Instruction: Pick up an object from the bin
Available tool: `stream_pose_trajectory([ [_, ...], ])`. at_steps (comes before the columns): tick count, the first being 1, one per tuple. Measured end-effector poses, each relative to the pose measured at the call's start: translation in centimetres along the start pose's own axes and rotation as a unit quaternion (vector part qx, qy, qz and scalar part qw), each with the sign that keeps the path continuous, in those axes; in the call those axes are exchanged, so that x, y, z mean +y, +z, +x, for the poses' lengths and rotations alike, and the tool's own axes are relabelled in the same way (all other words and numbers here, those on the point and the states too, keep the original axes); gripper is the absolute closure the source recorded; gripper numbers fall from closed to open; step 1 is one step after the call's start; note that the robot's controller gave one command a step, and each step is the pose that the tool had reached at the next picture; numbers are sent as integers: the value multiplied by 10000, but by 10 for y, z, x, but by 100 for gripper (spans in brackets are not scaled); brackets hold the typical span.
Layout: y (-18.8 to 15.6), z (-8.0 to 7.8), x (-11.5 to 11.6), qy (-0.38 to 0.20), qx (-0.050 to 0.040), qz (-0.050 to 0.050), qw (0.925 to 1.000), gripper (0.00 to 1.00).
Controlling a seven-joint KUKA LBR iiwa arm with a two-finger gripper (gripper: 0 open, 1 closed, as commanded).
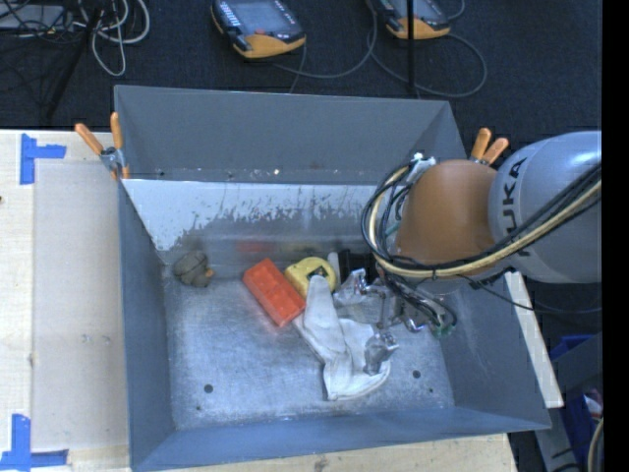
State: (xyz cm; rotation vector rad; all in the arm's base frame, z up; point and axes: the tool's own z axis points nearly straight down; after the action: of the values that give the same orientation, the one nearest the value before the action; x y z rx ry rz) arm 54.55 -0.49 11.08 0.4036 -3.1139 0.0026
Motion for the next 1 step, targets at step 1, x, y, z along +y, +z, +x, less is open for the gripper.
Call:
stream_pose_trajectory([
  [1,15,33,8,-272,-18,-14,9996,0],
])
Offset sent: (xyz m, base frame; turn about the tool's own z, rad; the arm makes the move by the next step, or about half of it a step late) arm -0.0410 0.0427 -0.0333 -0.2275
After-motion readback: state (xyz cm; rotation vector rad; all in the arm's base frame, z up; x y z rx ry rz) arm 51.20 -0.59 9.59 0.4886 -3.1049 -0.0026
